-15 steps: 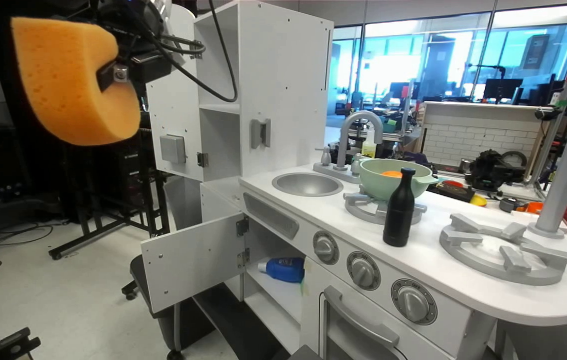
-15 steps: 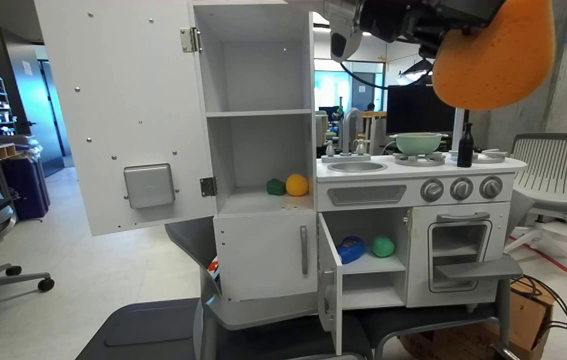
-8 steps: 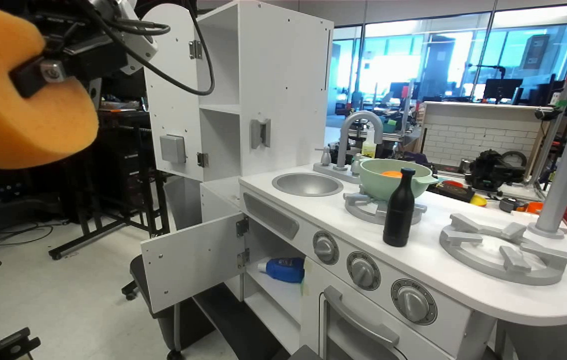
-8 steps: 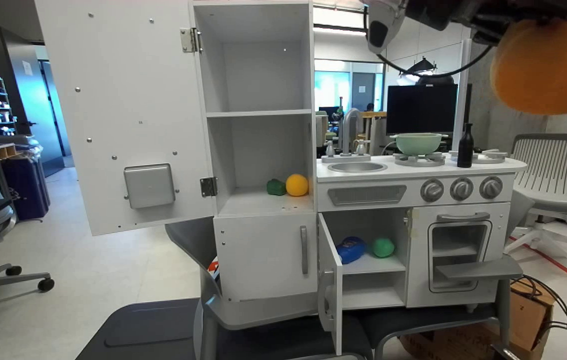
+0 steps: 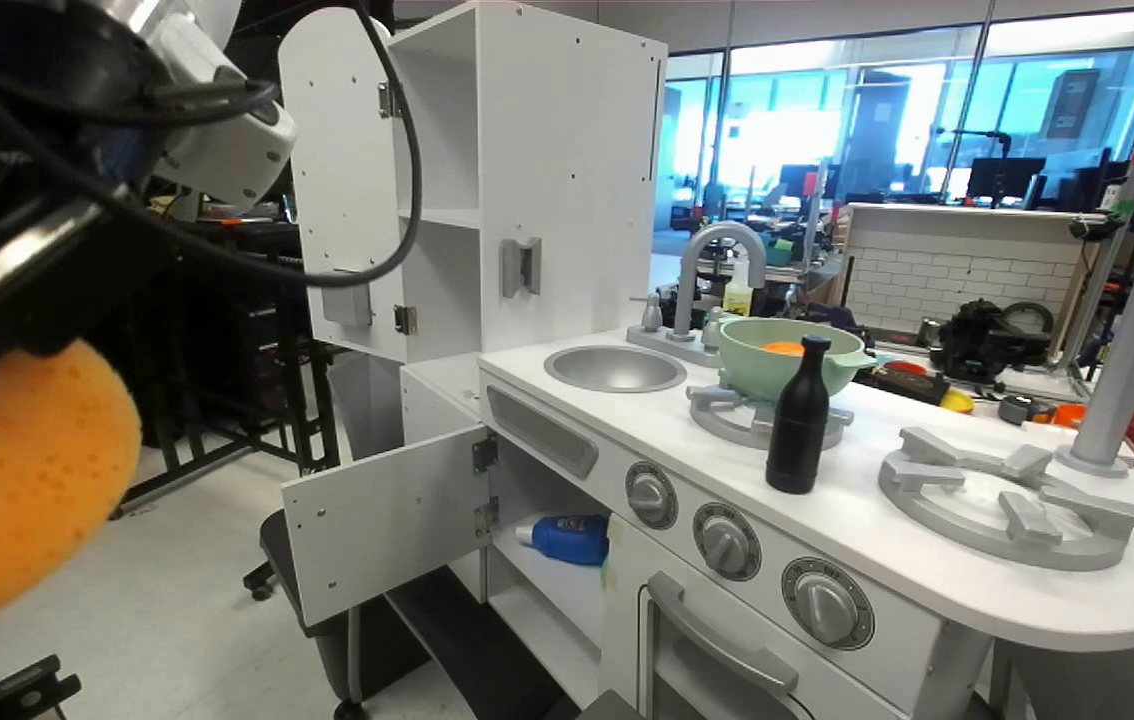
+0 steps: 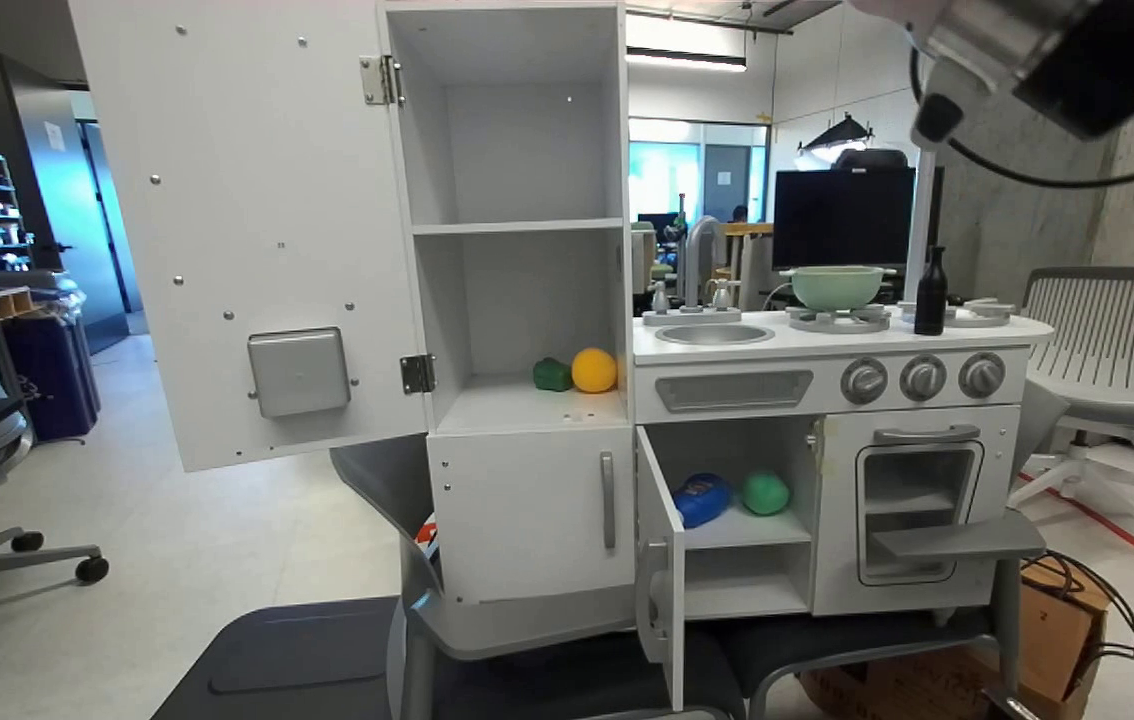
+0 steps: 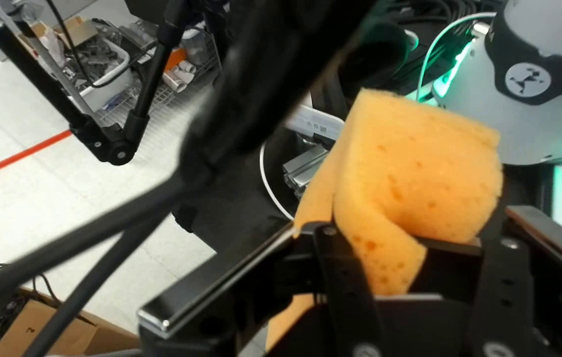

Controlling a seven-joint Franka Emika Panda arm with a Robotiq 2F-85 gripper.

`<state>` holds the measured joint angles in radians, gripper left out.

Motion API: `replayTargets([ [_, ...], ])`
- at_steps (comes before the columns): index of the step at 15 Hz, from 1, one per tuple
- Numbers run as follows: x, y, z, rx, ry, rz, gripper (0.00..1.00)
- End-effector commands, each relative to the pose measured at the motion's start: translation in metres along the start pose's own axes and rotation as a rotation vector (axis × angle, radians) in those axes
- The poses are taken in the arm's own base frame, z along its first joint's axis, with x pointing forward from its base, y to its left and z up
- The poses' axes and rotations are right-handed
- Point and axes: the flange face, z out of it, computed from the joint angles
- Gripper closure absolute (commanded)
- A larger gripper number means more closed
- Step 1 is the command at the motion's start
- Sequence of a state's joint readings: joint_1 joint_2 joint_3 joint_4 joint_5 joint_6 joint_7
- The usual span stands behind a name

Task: Put the sponge and bottle in the open cabinet and then close the cabinet door

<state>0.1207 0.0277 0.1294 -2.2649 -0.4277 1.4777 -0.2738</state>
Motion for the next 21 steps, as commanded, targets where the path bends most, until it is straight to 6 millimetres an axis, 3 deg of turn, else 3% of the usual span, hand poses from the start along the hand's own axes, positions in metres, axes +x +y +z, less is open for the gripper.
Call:
replayTargets([
  [1, 0.030, 0.022, 0.052, 0.026, 0.126, 0.155, 1.00],
  [3, 0.054, 0.040, 0.062, 0.018, 0.212, 0.254, 1.00],
  [5, 0.091, 0.059, 0.069, 0.006, 0.296, 0.344, 1.00],
  [6, 0.104, 0.064, 0.057, -0.011, 0.337, 0.391, 1.00],
  [8, 0.139, 0.075, 0.051, -0.035, 0.419, 0.476, 1.00],
  [10, 0.162, 0.075, 0.030, -0.080, 0.482, 0.540, 1.00],
  [15, 0.224, 0.061, 0.013, -0.184, 0.599, 0.651, 1.00],
  [21, 0.296, 0.066, 0.036, -0.244, 0.678, 0.762, 1.00],
])
